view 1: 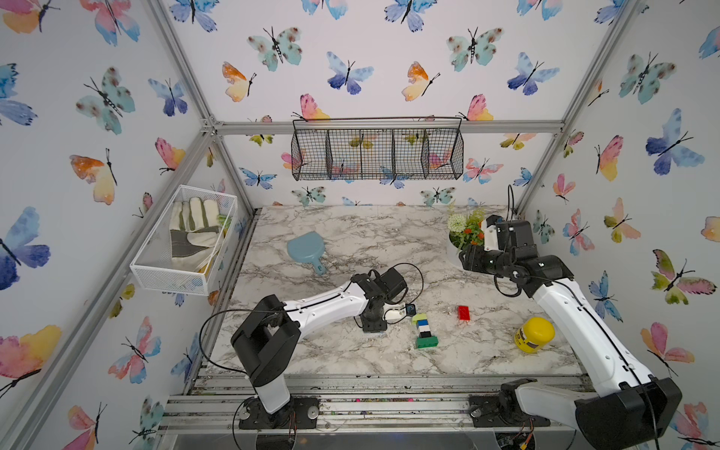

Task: Assemble the number 1 with lego
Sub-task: Assemble the lego brick with the lego brick.

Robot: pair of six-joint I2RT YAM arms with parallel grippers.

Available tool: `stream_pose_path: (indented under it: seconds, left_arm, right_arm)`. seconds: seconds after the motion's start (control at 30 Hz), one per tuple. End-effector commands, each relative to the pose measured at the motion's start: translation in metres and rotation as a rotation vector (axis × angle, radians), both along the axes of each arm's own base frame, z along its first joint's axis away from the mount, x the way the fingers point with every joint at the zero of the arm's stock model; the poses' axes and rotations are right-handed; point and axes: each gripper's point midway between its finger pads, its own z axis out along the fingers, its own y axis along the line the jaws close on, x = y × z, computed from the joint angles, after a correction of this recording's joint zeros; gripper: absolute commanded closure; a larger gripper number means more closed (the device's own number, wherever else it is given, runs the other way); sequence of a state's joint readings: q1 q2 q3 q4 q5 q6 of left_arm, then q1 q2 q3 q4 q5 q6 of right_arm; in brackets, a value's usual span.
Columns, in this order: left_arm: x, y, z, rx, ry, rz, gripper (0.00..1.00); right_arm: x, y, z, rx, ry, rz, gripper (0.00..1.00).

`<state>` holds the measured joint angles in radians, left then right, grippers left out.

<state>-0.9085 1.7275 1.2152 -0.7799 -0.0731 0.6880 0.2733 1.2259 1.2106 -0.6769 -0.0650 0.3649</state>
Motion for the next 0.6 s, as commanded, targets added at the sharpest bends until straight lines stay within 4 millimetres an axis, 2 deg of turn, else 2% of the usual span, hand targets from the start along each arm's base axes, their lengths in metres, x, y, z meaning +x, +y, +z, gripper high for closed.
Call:
stream_pose_path:
  seconds: [0.0,0.23,0.27,0.3,0.43,0.57]
  left_arm:
    - [-0.001,0.007,-0.005,0.028,0.014,0.018,0.44]
    - [0.001,0.005,0.001,0.003,0.003,0.021,0.15]
    - [0.001,0.003,0.003,-0.006,0.001,0.02,0.04]
    - [0.001,0.003,0.005,-0.015,-0.002,0.021,0.01]
    - [0.005,-0.003,0.022,-0.08,-0.031,0.03,0.02]
    - [0.008,-0.014,0.061,-0.224,-0.084,0.044,0.02]
  right_arm:
    - [-0.002,-0.002,0.009,0.008,-0.011,-0.005,0.38]
    - [-0.003,-0.002,0.007,0.01,-0.007,-0.004,0.38]
    - [-0.003,-0.002,0.008,0.01,-0.008,-0.003,0.38]
    - [-0.003,-0.002,0.008,0.011,-0.008,-0.004,0.38]
    - [-0.003,-0.002,0.008,0.013,-0.007,-0.003,0.38]
    - [-0.003,-0.001,0.008,0.015,-0.007,0.0,0.38]
